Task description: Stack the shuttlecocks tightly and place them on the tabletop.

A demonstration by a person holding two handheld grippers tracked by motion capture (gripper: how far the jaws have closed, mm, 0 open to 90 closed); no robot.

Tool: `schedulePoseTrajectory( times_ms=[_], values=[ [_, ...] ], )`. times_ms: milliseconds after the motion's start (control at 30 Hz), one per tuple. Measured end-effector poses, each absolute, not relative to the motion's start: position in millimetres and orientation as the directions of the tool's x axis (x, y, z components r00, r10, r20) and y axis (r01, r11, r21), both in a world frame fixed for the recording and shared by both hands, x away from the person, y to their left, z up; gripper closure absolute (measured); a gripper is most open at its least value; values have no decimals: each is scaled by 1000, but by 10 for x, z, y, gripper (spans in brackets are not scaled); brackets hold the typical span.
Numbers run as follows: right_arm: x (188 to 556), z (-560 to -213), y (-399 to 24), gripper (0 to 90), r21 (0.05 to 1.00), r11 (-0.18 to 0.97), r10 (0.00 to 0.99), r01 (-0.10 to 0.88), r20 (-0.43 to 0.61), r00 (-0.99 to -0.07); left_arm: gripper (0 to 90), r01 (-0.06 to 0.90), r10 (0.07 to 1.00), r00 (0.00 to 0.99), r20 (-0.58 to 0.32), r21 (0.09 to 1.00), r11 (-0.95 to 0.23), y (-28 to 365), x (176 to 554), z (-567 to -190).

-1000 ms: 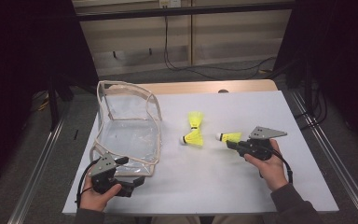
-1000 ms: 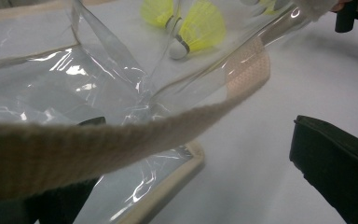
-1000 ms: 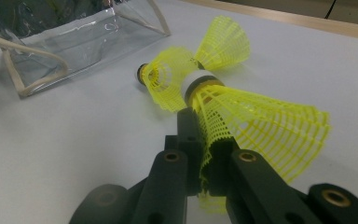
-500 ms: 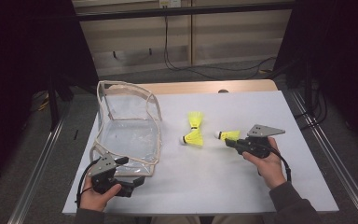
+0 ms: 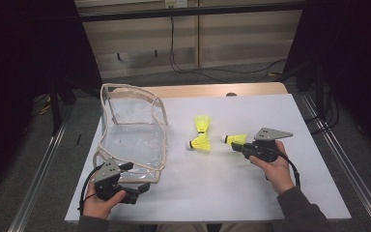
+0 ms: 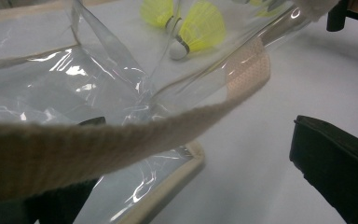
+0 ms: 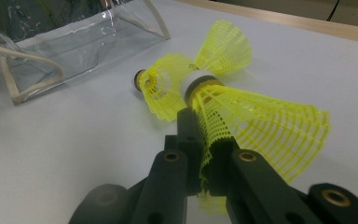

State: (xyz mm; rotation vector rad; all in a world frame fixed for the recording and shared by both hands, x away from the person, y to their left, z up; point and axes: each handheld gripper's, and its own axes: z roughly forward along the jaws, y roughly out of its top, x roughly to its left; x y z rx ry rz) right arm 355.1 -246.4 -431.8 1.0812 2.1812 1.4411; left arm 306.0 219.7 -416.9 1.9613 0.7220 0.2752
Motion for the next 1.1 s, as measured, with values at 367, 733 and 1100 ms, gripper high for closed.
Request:
schedulePoseTrajectory(
  times_ms=[367, 733, 1100],
  values=[
    [3593, -4338, -2435, 878, 882, 216, 731, 420, 138, -668, 45, 369, 594, 797, -111, 868, -333, 2193, 3061, -4170],
    [3621, -4336, -2378, 879, 879, 228, 723, 420, 136, -677, 45, 370, 595, 796, -112, 867, -333, 2193, 3064, -4168],
    [3657, -4330, -2331, 878, 878, 235, 718, 418, 133, -683, 45, 371, 595, 796, -112, 867, -333, 2192, 3065, -4169]
  ],
)
